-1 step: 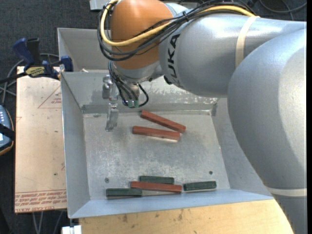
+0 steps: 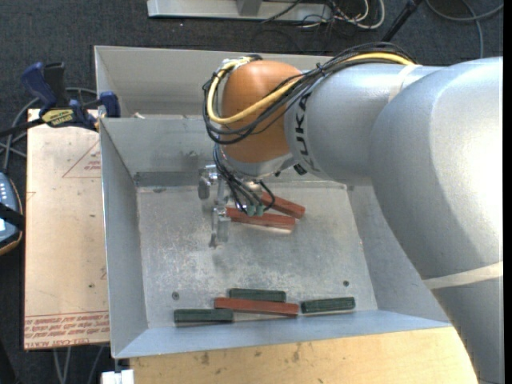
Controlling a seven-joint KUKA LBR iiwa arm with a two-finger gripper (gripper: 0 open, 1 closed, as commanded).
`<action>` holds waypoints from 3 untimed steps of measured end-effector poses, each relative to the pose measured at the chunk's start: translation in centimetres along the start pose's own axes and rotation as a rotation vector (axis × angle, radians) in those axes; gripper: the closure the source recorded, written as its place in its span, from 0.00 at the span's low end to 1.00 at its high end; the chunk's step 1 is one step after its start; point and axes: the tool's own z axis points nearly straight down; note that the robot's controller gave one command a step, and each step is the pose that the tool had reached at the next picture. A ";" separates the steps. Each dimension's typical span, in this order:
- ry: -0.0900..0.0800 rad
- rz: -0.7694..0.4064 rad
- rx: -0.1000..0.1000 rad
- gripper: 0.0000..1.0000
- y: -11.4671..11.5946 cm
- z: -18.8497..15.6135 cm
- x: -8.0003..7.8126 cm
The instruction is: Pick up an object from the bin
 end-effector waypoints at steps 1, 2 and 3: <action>-0.009 -0.289 0.000 0.00 -8.4 3.5 -2.4; -0.011 -0.292 -0.004 1.00 -8.1 3.4 -2.5; -0.012 -0.292 -0.004 0.00 -8.1 3.4 -2.5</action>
Offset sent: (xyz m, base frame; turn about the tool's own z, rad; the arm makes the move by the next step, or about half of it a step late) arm 0.0296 -0.0794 -0.0347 -0.2956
